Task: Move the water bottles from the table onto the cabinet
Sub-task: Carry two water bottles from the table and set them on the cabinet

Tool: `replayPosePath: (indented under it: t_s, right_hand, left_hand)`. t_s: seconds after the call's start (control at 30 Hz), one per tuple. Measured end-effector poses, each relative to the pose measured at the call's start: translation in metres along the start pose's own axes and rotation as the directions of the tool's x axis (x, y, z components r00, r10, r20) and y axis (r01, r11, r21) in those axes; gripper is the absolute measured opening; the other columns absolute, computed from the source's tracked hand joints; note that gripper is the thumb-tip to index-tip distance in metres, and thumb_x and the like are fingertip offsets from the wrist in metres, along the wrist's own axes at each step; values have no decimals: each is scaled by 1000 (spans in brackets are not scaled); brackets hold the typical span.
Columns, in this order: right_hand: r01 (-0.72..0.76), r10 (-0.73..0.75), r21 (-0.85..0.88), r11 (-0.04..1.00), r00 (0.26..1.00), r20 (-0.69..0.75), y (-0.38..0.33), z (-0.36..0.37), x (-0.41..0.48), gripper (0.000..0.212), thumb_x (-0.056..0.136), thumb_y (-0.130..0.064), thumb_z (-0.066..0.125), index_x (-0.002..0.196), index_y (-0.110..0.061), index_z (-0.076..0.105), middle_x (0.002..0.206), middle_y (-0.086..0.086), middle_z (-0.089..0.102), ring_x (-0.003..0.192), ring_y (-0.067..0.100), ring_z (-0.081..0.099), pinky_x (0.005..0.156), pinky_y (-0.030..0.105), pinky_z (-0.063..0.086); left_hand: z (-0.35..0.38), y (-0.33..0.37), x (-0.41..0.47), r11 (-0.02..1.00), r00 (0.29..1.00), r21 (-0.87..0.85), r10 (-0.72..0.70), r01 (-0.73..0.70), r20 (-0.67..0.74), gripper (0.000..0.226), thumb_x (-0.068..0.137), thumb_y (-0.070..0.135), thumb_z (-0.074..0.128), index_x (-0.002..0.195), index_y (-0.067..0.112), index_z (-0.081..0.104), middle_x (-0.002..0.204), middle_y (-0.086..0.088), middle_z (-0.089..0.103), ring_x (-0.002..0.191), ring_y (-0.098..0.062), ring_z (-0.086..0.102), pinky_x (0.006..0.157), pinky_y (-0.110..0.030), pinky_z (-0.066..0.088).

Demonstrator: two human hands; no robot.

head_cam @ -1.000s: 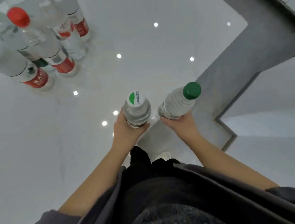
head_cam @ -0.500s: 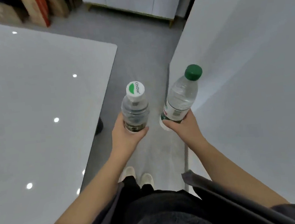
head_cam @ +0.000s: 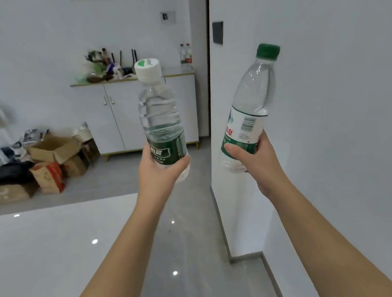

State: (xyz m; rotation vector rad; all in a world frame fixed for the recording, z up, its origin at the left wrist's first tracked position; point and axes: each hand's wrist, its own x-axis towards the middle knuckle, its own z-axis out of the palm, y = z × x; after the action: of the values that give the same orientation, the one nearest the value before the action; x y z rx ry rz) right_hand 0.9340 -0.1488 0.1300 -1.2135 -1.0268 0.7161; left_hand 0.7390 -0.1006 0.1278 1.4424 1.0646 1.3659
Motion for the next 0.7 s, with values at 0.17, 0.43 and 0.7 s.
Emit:
replayPosePath:
  t_s: [0.17,0.43,0.7]
  right_hand:
    - [84,-84,-16,996,996,10,-36,2,18,47,80,-14,78,114,-37,55,110,-15,69,100,5,67,86,35,56]
    - [193,-192,-72,979,981,28,-77,20,38,51,77,-14,80,114,-38,54,108,-18,69,94,-4,66,80,20,51]
    - [251,-248,-72,965,968,47,-98,45,56,53,77,-14,80,119,-33,55,107,-19,68,92,-7,66,74,14,51]
  left_hand:
    - [-4,38,22,997,995,-23,71,-69,68,43,72,9,80,100,32,58,86,18,70,76,7,65,60,-6,47]
    - [-13,74,52,987,987,-119,122,-110,106,41,74,7,79,103,29,60,91,12,73,83,0,69,62,-11,50]
    - [-31,95,78,974,976,-147,187,-170,111,46,73,5,80,103,31,59,89,14,73,82,0,69,63,-12,51]
